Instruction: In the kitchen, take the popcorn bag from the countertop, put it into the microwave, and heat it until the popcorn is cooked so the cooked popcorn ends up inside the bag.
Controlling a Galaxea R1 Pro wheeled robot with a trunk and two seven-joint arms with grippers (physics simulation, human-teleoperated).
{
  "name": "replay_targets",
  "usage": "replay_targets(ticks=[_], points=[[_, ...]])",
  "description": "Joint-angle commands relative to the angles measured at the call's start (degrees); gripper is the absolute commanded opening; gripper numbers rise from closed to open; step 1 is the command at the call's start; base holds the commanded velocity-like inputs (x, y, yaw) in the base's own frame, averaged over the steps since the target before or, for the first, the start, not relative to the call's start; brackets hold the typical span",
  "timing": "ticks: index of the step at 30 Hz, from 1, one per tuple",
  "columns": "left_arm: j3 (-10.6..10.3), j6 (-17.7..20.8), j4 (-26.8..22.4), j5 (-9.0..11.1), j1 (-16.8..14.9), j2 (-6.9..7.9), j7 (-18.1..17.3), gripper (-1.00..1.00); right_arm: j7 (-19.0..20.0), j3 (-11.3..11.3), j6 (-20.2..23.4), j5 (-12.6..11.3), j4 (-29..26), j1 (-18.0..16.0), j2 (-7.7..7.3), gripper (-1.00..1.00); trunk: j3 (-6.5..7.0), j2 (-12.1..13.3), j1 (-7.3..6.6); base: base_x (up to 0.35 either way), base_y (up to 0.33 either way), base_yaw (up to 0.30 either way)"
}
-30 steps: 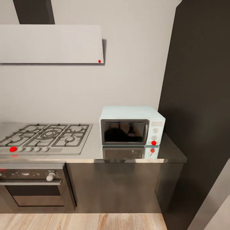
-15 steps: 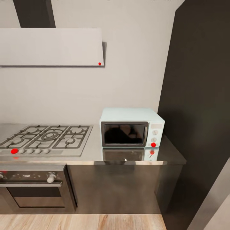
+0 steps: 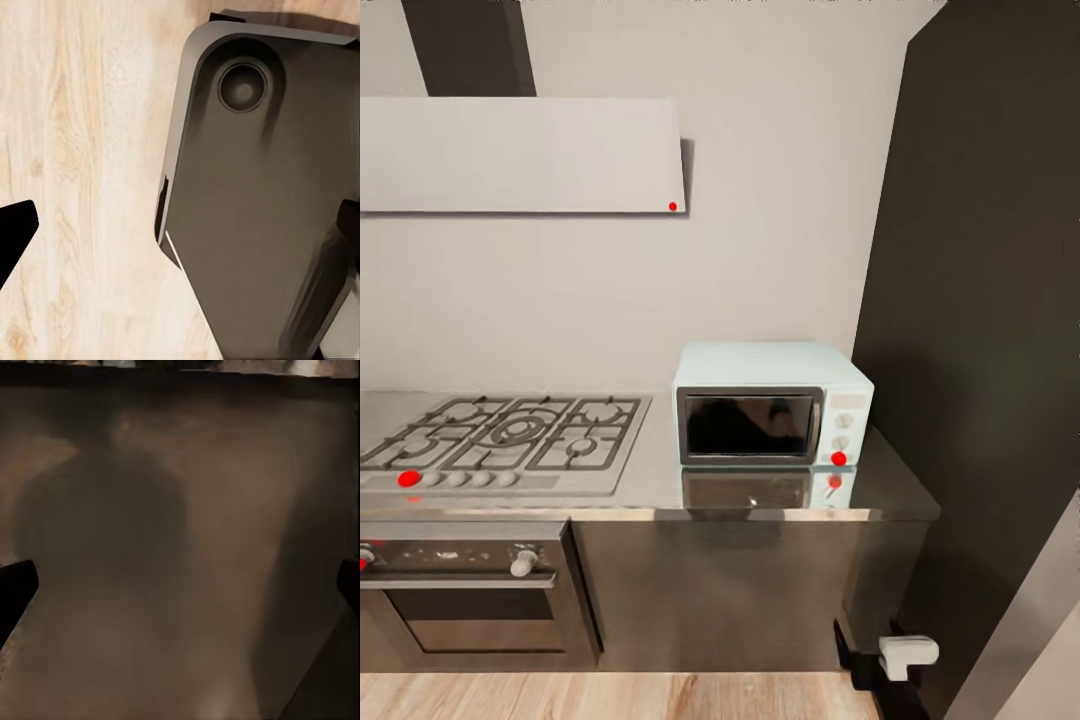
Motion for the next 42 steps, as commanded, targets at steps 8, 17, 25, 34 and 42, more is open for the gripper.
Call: replay_targets(ticks=[8, 17, 25, 34, 42], points=[[0.27, 0.03, -0.02, 0.05, -0.03, -0.09, 0.0, 1.0, 0.13, 2.23, -0.31, -0.2, -10.99, -0.02, 0.08, 1.0, 1.36, 3.18, -1.76, 0.0, 0.0, 0.0], [0.27, 0.03, -0.02, 0.03, -0.03, -0.18, -0.04, 1.0, 0.01, 3.0, -3.72, 0.01, -11.42, -0.02, 0.07, 1.0, 2.98, 6.79, -3.74, 0.0, 0.0, 0.0], [0.27, 0.03, -0.02, 0.03, -0.03, -0.18, -0.06, 1.0, -2.74, 2.67, -5.54, 0.11, -20.41, -0.05, 0.0, 1.0, 4.42, 10.0, -5.49, 0.0, 0.0, 0.0], [0.27, 0.03, -0.02, 0.04, -0.03, -0.18, -0.05, 1.0, -4.79, 2.64, 13.81, 0.0, -26.68, -6.76, 0.0, 1.0, 6.03, 13.61, -7.47, 0.0, 0.0, 0.0], [0.27, 0.03, -0.02, 0.04, -0.03, -0.38, -0.05, 1.0, -7.82, 2.63, 30.15, -0.01, -26.72, -11.43, 0.0, 1.0, 7.47, 16.81, -9.23, 0.0, 0.0, 0.0]])
